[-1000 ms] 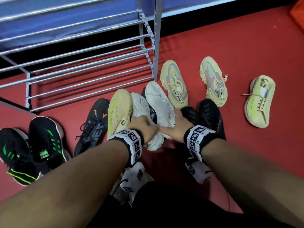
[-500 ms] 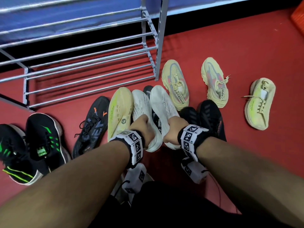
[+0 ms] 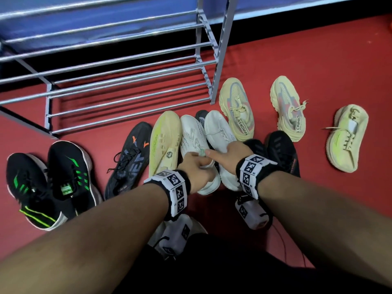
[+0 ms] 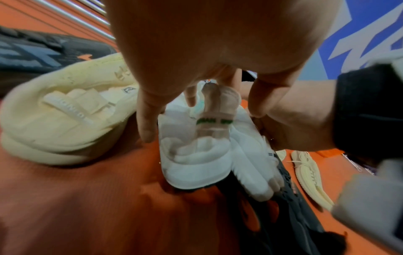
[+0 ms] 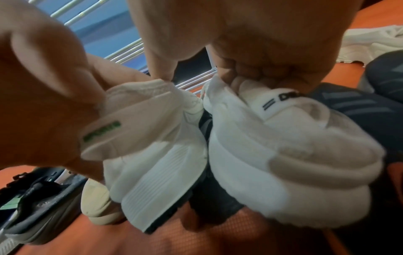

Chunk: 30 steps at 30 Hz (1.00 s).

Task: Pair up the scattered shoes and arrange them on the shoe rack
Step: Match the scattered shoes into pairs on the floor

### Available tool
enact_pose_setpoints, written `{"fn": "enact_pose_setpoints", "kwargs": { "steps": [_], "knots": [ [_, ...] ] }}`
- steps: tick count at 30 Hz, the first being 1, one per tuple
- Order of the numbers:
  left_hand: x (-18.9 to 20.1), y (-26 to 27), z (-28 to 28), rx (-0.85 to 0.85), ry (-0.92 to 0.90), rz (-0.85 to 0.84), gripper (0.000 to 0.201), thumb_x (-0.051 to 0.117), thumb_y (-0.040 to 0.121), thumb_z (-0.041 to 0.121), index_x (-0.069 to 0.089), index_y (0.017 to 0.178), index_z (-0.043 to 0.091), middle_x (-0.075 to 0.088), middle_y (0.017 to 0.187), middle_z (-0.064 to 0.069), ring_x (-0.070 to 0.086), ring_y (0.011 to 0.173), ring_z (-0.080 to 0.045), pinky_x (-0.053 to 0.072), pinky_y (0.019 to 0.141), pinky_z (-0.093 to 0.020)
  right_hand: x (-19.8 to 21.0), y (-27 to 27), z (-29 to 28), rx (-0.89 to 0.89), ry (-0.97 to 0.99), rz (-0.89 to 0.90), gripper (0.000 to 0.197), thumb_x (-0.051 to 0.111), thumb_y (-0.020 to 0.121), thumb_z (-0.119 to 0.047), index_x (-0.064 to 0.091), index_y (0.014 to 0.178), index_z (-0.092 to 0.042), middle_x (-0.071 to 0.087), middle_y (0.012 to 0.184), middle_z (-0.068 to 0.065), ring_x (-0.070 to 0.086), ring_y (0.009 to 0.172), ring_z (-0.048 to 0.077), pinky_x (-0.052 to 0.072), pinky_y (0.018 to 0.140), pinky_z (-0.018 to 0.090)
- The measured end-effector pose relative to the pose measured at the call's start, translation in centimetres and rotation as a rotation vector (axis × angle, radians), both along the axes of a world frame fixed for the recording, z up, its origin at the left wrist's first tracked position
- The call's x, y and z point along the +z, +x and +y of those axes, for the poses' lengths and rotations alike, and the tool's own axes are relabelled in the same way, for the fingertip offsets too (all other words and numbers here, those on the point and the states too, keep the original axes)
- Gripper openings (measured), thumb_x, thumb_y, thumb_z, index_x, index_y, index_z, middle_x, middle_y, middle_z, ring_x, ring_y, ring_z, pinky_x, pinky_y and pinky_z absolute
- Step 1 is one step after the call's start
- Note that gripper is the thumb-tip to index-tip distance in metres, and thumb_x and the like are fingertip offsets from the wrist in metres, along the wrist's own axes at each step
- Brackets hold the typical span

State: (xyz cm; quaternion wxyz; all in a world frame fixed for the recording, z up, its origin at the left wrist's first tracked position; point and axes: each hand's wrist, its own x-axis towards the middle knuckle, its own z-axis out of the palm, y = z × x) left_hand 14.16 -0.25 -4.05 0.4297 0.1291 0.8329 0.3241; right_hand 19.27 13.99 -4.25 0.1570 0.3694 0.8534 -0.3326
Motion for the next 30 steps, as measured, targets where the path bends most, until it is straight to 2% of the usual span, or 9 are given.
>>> {"fn": "enact_pose_setpoints", "kwargs": {
  "steps": [3,6,10,13,16,18,23,27,30],
  "knots": [
    [0.2,0.4,-0.1,0.019,0.062,-0.061,0.051,0.069,0.061,0.038,0.072,0.110,0.022,0.044,0.127,0.009,0.057,0.102,-0.011,0.053,0.088,-0.030,0.4,-0.8,-0.2,0.004,0.037,-0.070,0.048,0.066,0.074,-0.054,0.045,0.062,-0.013,0.047,0.057,0.001,0.046,0.050,0.018,0.034,0.048,0.025],
    [-0.1,0.6,0.0,-0.037,0.156,-0.057,0.024,0.067,0.080,0.017,0.078,0.099,0.027,0.049,0.115,0.008,0.048,0.103,-0.003,0.036,0.089,-0.016,0.9,-1.3,-0.6,0.106,0.118,-0.129,0.024,0.060,0.080,-0.031,0.050,0.069,-0.012,0.055,0.068,0.004,0.050,0.057,0.017,0.035,0.048,0.025],
    [1.1,0.9,0.8,0.140,0.191,-0.040,0.015,0.058,0.067,0.028,0.071,0.066,0.022,0.066,0.071,-0.001,0.061,0.069,-0.022,0.051,0.067,-0.030,1.8,-0.8,-0.7,0.173,0.198,-0.085,0.023,0.057,0.087,-0.027,0.047,0.076,-0.010,0.047,0.070,0.002,0.048,0.064,0.019,0.031,0.049,0.026],
    [0.6,0.4,1.5,0.220,0.031,0.141,0.035,0.046,0.064,0.048,0.065,0.077,0.022,0.066,0.090,-0.009,0.064,0.080,-0.031,0.057,0.076,-0.041,2.1,0.5,-0.6,0.153,0.253,0.004,0.032,0.054,0.089,-0.026,0.035,0.066,-0.013,0.041,0.066,0.000,0.045,0.066,0.022,0.026,0.049,0.027],
    [0.7,0.6,1.8,0.227,-0.151,0.212,0.038,0.049,0.079,0.037,0.058,0.103,0.009,0.059,0.110,-0.014,0.058,0.097,-0.033,0.050,0.089,-0.041,2.2,2.4,0.0,0.126,0.283,0.086,0.035,0.052,0.089,-0.023,0.030,0.064,-0.013,0.039,0.064,0.001,0.040,0.061,0.021,0.020,0.047,0.029],
    [0.7,1.3,2.1,0.258,-0.123,0.138,0.033,0.052,0.085,0.029,0.049,0.110,0.007,0.059,0.108,-0.015,0.059,0.096,-0.033,0.051,0.087,-0.041,2.3,3.8,0.9,0.123,0.285,0.126,0.032,0.051,0.089,-0.021,0.032,0.066,-0.010,0.040,0.064,0.002,0.040,0.058,0.022,0.020,0.046,0.029],
    [1.7,4.2,4.5,0.288,0.011,0.003,0.042,0.062,0.081,0.033,0.036,0.110,0.017,0.057,0.098,-0.010,0.061,0.088,-0.031,0.054,0.083,-0.051,2.4,7.6,3.4,0.054,0.257,0.229,0.025,0.051,0.089,-0.018,0.037,0.071,-0.008,0.038,0.062,0.002,0.034,0.052,0.016,0.018,0.046,0.030],
    [1.6,6.3,6.8,0.150,0.077,0.076,0.035,0.058,0.077,0.012,0.040,0.107,0.019,0.057,0.092,-0.008,0.058,0.077,-0.026,0.056,0.077,-0.048,1.8,10.8,5.5,-0.117,0.272,0.275,0.030,0.054,0.086,-0.017,0.033,0.065,-0.009,0.034,0.058,0.002,0.030,0.050,0.015,0.018,0.047,0.032],
    [0.8,8.2,8.2,0.010,0.069,0.103,0.036,0.054,0.076,0.007,0.041,0.106,0.023,0.057,0.088,-0.007,0.059,0.076,-0.025,0.055,0.075,-0.043,0.8,13.1,6.5,-0.154,0.280,0.129,0.034,0.054,0.085,-0.023,0.032,0.062,-0.013,0.037,0.060,0.001,0.037,0.054,0.018,0.018,0.046,0.029]
  ]
}}
